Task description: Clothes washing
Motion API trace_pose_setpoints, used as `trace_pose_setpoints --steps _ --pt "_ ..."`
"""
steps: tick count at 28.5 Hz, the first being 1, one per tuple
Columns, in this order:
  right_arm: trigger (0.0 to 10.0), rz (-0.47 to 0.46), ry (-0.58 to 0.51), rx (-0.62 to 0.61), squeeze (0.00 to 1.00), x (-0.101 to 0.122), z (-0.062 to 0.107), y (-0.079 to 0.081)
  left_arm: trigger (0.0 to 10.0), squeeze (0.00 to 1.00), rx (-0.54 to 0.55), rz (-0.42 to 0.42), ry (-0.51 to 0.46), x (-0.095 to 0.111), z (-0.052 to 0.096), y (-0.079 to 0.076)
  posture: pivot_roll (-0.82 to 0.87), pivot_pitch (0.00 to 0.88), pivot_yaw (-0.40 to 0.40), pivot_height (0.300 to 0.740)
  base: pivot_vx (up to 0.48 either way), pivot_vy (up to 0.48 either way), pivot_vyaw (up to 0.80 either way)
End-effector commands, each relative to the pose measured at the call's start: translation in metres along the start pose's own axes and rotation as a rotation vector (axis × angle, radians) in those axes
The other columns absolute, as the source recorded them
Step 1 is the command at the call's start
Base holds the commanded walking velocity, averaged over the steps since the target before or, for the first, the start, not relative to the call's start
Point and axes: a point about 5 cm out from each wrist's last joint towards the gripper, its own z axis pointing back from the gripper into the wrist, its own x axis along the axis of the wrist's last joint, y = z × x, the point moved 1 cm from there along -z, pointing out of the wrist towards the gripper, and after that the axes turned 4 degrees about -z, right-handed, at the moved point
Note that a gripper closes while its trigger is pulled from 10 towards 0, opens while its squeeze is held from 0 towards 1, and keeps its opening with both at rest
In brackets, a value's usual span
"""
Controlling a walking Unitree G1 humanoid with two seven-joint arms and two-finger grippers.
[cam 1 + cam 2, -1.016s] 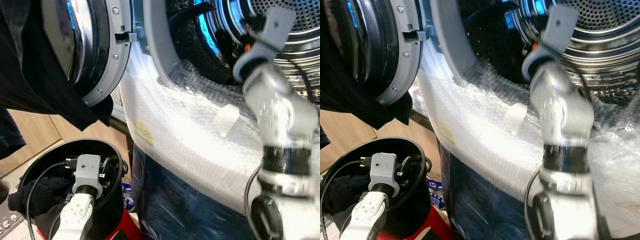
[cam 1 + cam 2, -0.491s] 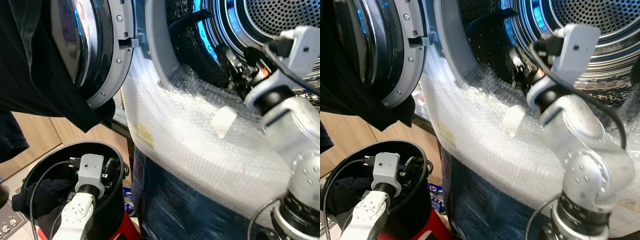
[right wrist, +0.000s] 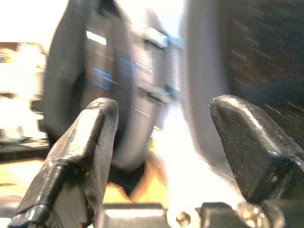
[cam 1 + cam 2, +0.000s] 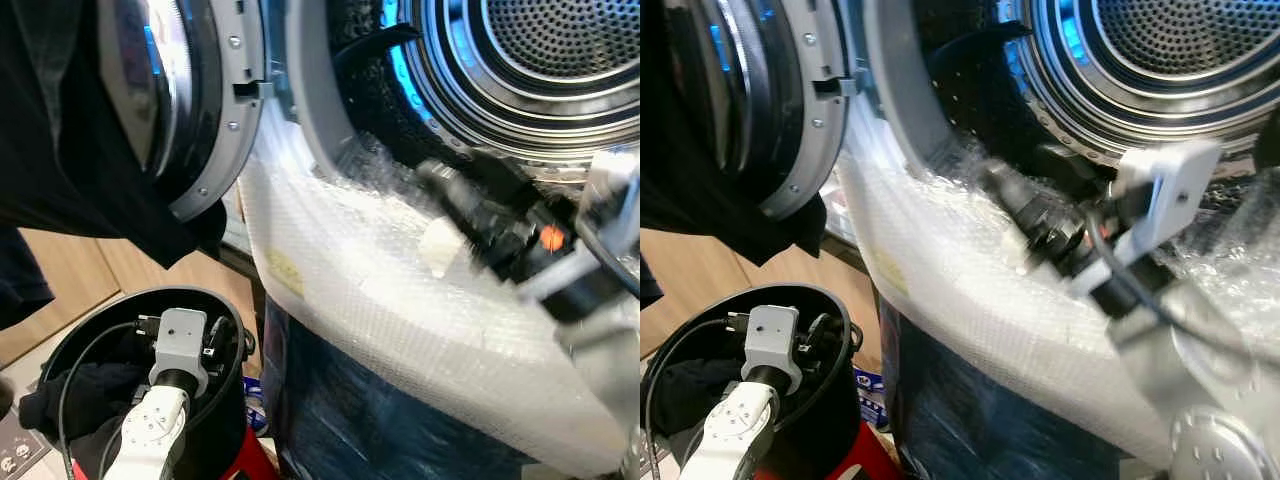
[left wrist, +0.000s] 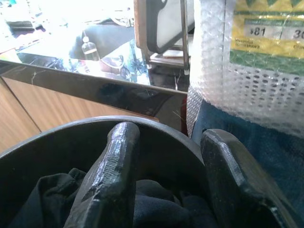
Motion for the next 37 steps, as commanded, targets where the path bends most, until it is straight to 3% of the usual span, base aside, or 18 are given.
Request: trace_pose_setpoints --steps 1,3,7,9,10,11,12,13,14,18,23,24,25,28,32,34,35,37 --pt "10.0 -0.002 -0.036 0.076 0.0 0.006 0.002 0.011 10.0 0.0 0.016 -0.001 -0.014 0.002 0.001 0.002 -0.06 0.0 -0.011 0.74 0.0 0.0 0.0" --pt "10.0 -0.097 -0.072 0.286 0.0 0.011 0.008 0.031 10.0 0.0 0.059 0.006 -0.053 0.009 -0.002 0.005 -0.06 0.0 -0.018 0.74 0.0 0.0 0.0" --pt "10.0 -0.198 -0.111 0.426 0.0 0.009 0.015 0.043 10.0 0.0 0.118 0.005 -0.086 0.014 -0.002 0.013 -0.06 0.0 -0.024 0.74 0.0 0.0 0.0" --pt "10.0 -0.239 -0.069 0.464 0.0 -0.002 0.021 0.047 10.0 0.0 0.15 0.013 -0.09 0.014 0.0 0.016 -0.06 0.0 -0.032 0.74 0.0 0.0 0.0" --pt "10.0 -0.273 0.083 0.459 0.0 -0.028 0.029 0.047 10.0 0.0 0.161 0.008 -0.099 0.015 0.001 0.018 -0.05 0.0 -0.039 0.74 0.0 0.0 0.0" --pt "10.0 -0.273 0.083 0.459 0.0 -0.028 0.029 0.047 10.0 0.0 0.161 0.008 -0.099 0.015 0.001 0.018 -0.05 0.0 -0.039 0.74 0.0 0.0 0.0" --pt "10.0 -0.276 0.293 0.412 0.0 -0.062 0.04 0.043 10.0 0.0 0.161 0.004 -0.108 0.016 0.002 0.019 -0.05 0.0 -0.046 0.74 0.0 0.0 0.0" --pt "10.0 -0.276 0.293 0.412 0.0 -0.062 0.04 0.043 10.0 0.0 0.161 0.004 -0.108 0.016 0.002 0.019 -0.05 0.0 -0.046 0.74 0.0 0.0 0.0" --pt "10.0 -0.28 0.468 0.359 0.0 -0.095 0.055 0.036 10.0 0.0 0.171 -0.003 -0.12 0.019 0.002 0.021 -0.04 0.0 -0.053 0.74 0.0 0.0 0.0" --pt "10.0 -0.357 0.627 0.214 0.0 -0.143 0.084 0.019 10.0 0.0 0.19 -0.001 -0.13 0.021 0.002 0.025 -0.02 0.0 -0.06 0.74 0.0 0.0 0.0" --pt "10.0 -0.367 0.826 -0.022 0.02 -0.202 0.131 -0.007 10.0 0.0 0.205 -0.008 -0.144 0.026 0.003 0.029 0.01 0.0 -0.064 0.74 0.0 0.0 0.0" --pt "10.0 -0.388 0.845 -0.051 0.23 -0.21 0.139 -0.009 10.0 0.0 0.212 -0.008 -0.146 0.027 0.003 0.032 0.01 0.0 -0.059 0.74 0.0 0.0 0.0" --pt "10.0 -0.395 0.871 -0.075 1.0 -0.218 0.148 -0.01 10.0 0.0 0.217 -0.006 -0.147 0.027 0.003 0.034 0.01 0.0 -0.054 0.74 0.0 0.0 0.0" --pt "10.0 -0.318 1.083 -0.275 1.0 -0.257 0.188 -0.026 10.0 0.0 0.127 0.037 -0.107 0.023 -0.002 0.037 0.01 0.0 -0.044 0.74 0.0 0.0 0.0" --pt "10.0 -0.314 1.175 -0.368 1.0 -0.276 0.207 -0.03 10.0 0.0 0.1 0.0 -0.081 0.023 -0.007 0.049 0.02 0.0 -0.038 0.74 0.0 0.0 0.0" --pt "10.0 -0.287 1.256 -0.428 1.0 -0.291 0.223 -0.031 10.0 0.0 0.067 -0.104 -0.081 0.026 -0.008 0.061 0.02 0.0 -0.034 0.74 0.0 0.0 0.0" --pt "10.0 -0.261 1.319 -0.519 1.0 -0.303 0.234 -0.034 10.0 0.0 0.046 -0.181 -0.076 0.03 -0.007 0.076 0.02 0.0 -0.026 0.74 0.0 0.0 0.0" --pt "10.0 -0.249 1.322 -0.571 1.0 -0.308 0.237 -0.037 10.0 0.0 0.041 -0.194 -0.071 0.032 -0.006 0.085 0.02 0.0 -0.023 0.74 0.0 0.0 0.0"
